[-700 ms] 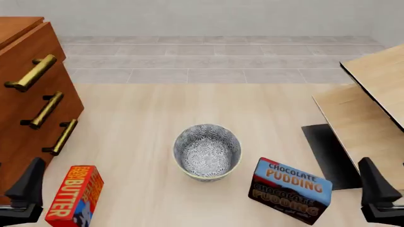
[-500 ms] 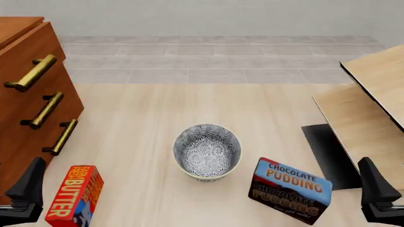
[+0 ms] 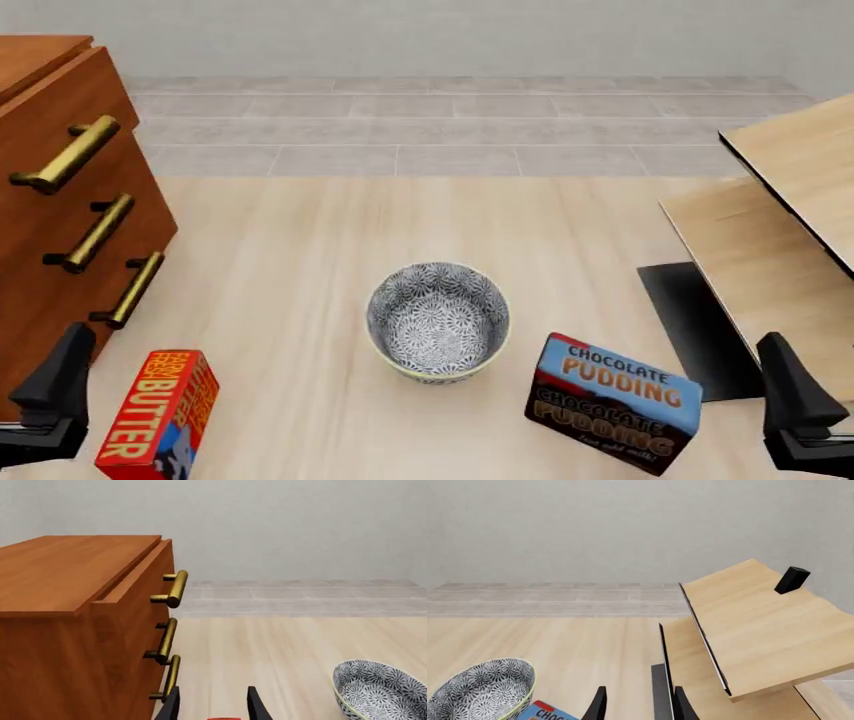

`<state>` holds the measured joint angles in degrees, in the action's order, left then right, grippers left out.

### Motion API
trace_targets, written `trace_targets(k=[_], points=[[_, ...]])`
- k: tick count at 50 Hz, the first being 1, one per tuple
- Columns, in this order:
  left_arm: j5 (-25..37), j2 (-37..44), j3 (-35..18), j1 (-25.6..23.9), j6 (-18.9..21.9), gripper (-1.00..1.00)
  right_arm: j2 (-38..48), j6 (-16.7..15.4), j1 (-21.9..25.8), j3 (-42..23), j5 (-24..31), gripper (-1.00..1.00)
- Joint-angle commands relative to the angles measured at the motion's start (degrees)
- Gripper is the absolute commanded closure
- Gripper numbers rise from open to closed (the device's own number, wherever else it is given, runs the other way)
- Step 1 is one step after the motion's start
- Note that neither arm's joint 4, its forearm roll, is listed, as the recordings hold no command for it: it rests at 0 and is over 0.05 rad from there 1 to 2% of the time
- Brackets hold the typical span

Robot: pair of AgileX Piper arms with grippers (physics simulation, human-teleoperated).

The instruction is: Close the top drawer of the cabinet and put the bowl on top of it.

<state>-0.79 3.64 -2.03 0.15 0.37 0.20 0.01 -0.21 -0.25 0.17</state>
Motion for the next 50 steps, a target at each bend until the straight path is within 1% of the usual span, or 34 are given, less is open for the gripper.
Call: trace_targets(k=[1,3,6,7,13,17,18,21,23,26,28,32,34,42,46,47,50], points=[[-1.0,7.5,-5.5,1.8,-3.4,-1.00,0.0,0.0,0.0,0.0,0.0,-1.00],[-0.8,6.9,-6.6,1.7,-0.9,-1.00,0.0,0.0,0.0,0.0,0.0,-1.00],[-1.6,9.5,-7.2,0.8,-1.4,-1.00,0.0,0.0,0.0,0.0,0.0,-1.00],[-1.8,9.6,-7.8,0.7,-0.9,-1.00,0.0,0.0,0.0,0.0,0.0,-1.00],[-3.5,16.0,-10.9,1.5,-2.7,-1.00,0.0,0.0,0.0,0.0,0.0,-1.00],[-3.8,17.9,-12.7,1.4,-2.6,-1.00,0.0,0.0,0.0,0.0,0.0,-1.00],[-4.0,18.9,-13.0,1.8,-3.3,-1.00,0.0,0.0,0.0,0.0,0.0,-1.00],[-4.7,20.6,-14.1,1.7,-2.7,-1.00,0.0,0.0,0.0,0.0,0.0,-1.00],[-5.4,20.3,-14.5,1.5,-0.9,-1.00,0.0,0.0,0.0,0.0,0.0,-1.00],[-6.2,22.4,-15.0,1.8,-2.7,-1.00,0.0,0.0,0.0,0.0,0.0,-1.00],[-7.0,23.4,-15.3,1.7,-2.3,-1.00,0.0,0.0,0.0,0.0,0.0,-1.00],[-8.5,26.7,-16.6,2.1,-3.2,-1.00,0.0,0.0,0.0,0.0,0.0,-1.00],[-9.3,28.6,-17.7,1.9,-2.7,-1.00,0.0,0.0,0.1,0.0,0.0,-1.00],[-10.2,32.9,-20.9,2.7,-3.1,-1.00,0.0,0.0,0.0,0.0,0.0,-1.00],[-10.4,33.6,-21.5,3.0,-3.1,-1.00,0.0,0.0,0.0,0.0,0.0,-1.00],[-10.3,34.0,-21.6,3.2,-3.8,-1.00,0.0,0.0,0.0,0.0,0.0,-1.00],[-10.5,34.4,-21.9,3.2,-4.0,-1.00,0.0,0.0,0.0,0.0,0.0,-1.00]])
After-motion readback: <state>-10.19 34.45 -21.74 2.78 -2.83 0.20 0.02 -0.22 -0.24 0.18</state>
